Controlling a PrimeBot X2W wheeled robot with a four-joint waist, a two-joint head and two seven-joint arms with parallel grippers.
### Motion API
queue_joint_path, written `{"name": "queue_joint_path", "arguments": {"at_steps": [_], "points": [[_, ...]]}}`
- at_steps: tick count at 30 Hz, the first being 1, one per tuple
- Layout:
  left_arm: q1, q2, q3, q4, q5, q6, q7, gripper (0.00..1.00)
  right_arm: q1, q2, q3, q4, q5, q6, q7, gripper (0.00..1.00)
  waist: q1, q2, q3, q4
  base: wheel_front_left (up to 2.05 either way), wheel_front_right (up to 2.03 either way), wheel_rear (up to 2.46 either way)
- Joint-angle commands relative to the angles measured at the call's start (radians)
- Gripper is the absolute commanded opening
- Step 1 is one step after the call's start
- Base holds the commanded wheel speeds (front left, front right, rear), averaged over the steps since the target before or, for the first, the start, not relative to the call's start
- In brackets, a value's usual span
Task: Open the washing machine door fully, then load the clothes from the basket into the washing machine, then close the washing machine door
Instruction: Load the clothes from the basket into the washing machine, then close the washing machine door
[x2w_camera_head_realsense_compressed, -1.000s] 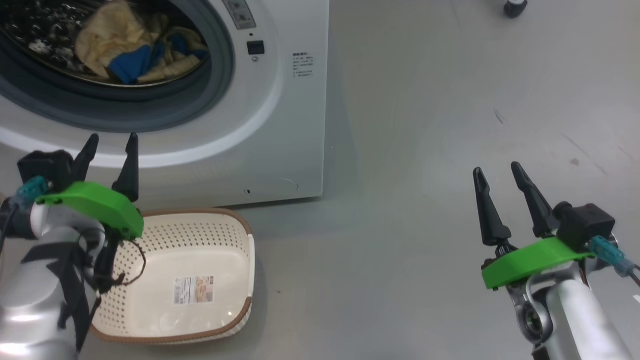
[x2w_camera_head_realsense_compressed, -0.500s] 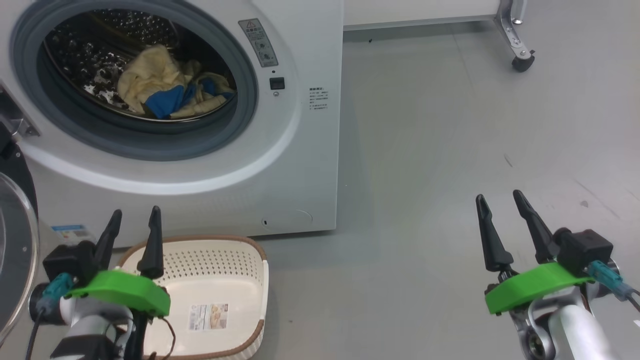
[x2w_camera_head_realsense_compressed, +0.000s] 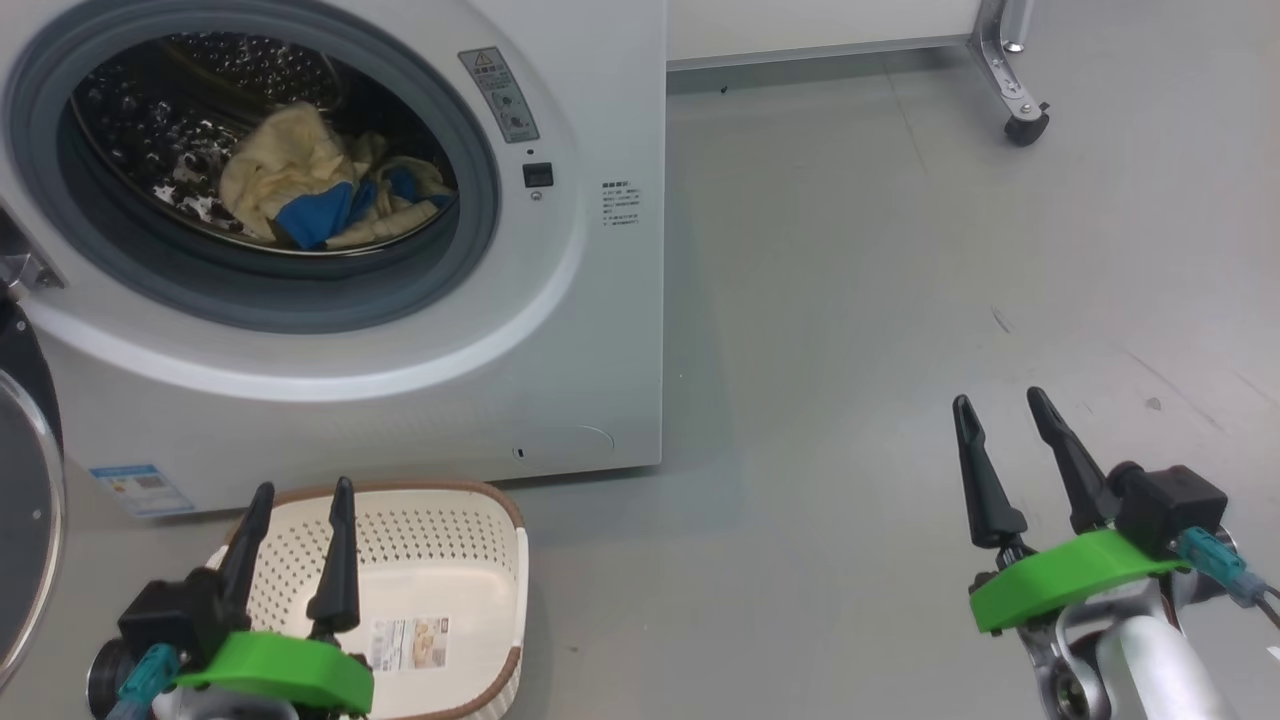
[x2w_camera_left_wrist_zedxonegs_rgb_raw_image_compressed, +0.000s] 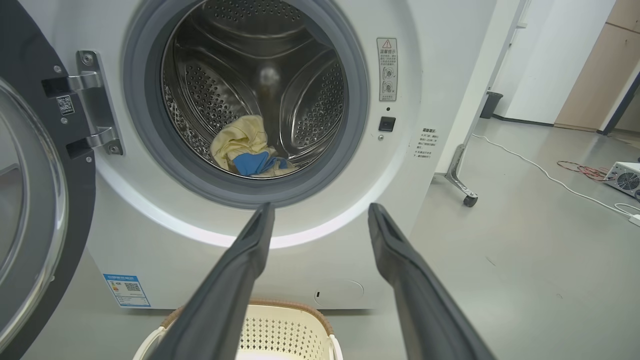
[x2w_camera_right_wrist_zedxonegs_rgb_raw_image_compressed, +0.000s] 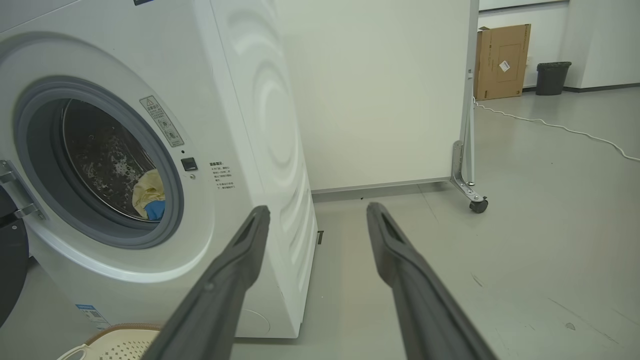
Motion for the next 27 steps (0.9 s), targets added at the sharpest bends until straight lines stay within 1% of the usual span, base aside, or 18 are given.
{"name": "queue_joint_path", "arguments": {"at_steps": [1,7,15,27], "points": [[-0.027,0.003,0.059,-0.038,0.014,-0.012,-0.011,1.0,-0.019,-0.004,0.021,-0.035,0.004,0.0,-0.007,1.0,0.0001,-0.0001,0.0,-0.002,0.0,0.0,0.0],[-0.01,-0.029,0.096,-0.027,0.046,-0.058,-0.011,1.0,-0.022,-0.004,0.022,-0.033,0.009,0.0,-0.007,1.0,0.0001,-0.0001,0.002,-0.002,0.0,0.0,0.0],[-0.012,-0.064,0.147,-0.017,0.087,-0.078,-0.011,1.0,-0.027,-0.004,0.026,-0.029,0.01,0.0,-0.007,1.0,0.0001,-0.0001,0.005,-0.001,0.0,0.0,0.0],[-0.016,-0.094,0.194,-0.013,0.134,-0.109,-0.011,1.0,-0.033,-0.004,0.028,-0.025,0.01,0.0,-0.007,1.0,0.0001,-0.0001,0.01,0.001,0.0,0.0,0.0]]}}
